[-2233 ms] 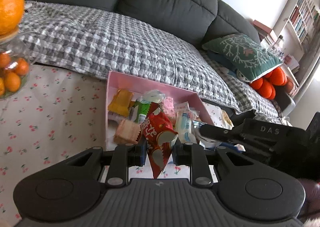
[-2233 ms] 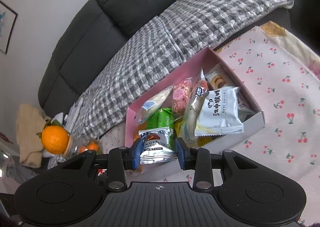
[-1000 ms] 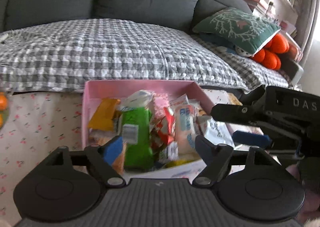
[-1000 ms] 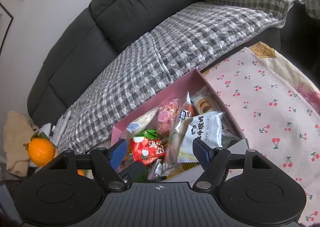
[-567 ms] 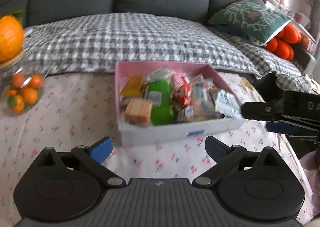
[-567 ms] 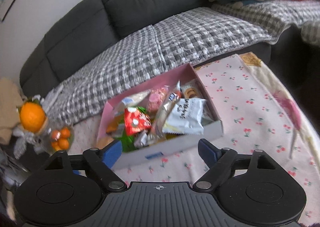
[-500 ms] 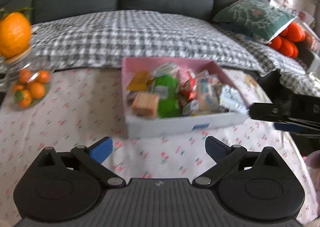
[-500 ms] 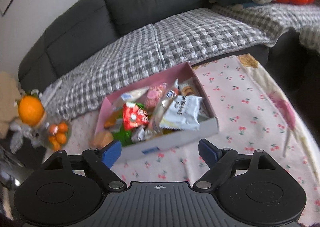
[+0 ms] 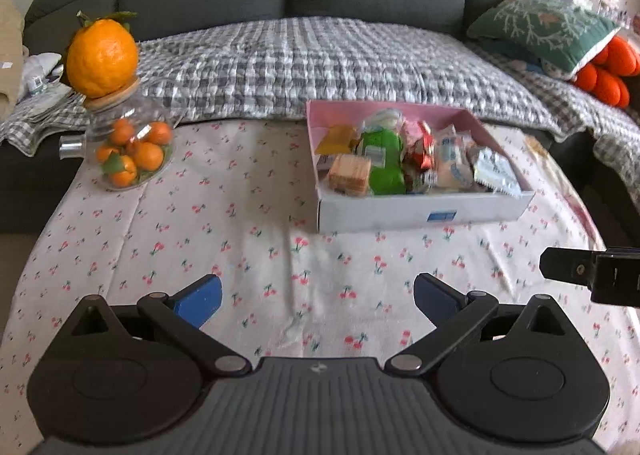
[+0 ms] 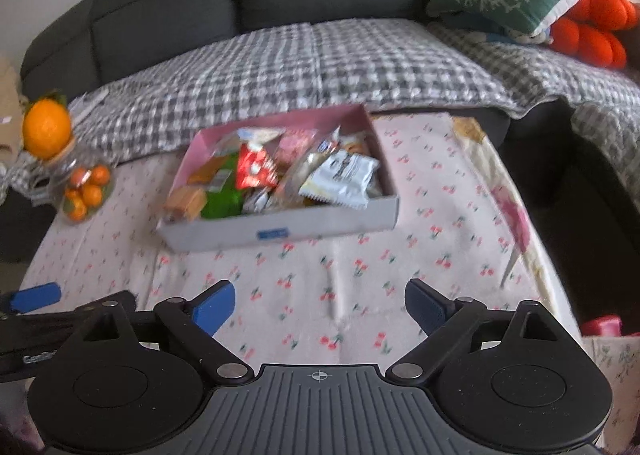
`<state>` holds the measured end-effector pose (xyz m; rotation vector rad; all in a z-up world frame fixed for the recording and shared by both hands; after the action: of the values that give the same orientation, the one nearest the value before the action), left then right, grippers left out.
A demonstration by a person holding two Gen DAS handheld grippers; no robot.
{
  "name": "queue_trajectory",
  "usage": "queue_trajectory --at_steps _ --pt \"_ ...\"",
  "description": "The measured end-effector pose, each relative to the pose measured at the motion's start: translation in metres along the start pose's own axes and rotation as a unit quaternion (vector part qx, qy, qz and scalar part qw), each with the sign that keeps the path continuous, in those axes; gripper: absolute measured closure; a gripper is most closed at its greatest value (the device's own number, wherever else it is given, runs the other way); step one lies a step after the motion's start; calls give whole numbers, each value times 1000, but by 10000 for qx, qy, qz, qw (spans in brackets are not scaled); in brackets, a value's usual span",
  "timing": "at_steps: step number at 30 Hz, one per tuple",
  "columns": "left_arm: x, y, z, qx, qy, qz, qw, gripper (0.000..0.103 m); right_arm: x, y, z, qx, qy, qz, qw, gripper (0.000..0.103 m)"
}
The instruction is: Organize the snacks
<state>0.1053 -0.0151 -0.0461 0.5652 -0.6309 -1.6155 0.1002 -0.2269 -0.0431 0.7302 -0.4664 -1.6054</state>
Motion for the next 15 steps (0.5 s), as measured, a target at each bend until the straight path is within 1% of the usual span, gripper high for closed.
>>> queue_trajectory --at_steps 2,7,10,15 --pt "1 -3 -1 -37 80 -21 10000 1 -1 -5 -1 -90 -82 16 9999 9" --pt "4 -13 0 -140 219 -132 9996 1 3 -10 -2 -10 -305 163 9994 9" --pt "6 -18 -1 -247 172 -45 9995 1 5 -14 -7 -34 -445 241 9987 9" --pt "7 -20 -2 -291 210 -14 9994 1 6 -17 -13 -65 -487 278 9984 9"
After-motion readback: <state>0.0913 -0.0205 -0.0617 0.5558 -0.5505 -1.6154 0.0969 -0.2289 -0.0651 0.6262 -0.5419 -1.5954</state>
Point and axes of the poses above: each gripper's, at about its wrist camera, not at the fingertips, and z roughly against the way its jaws point, x to its right, y to its top, the point moved 7 cm from there along -z, roughly the way its jaws point
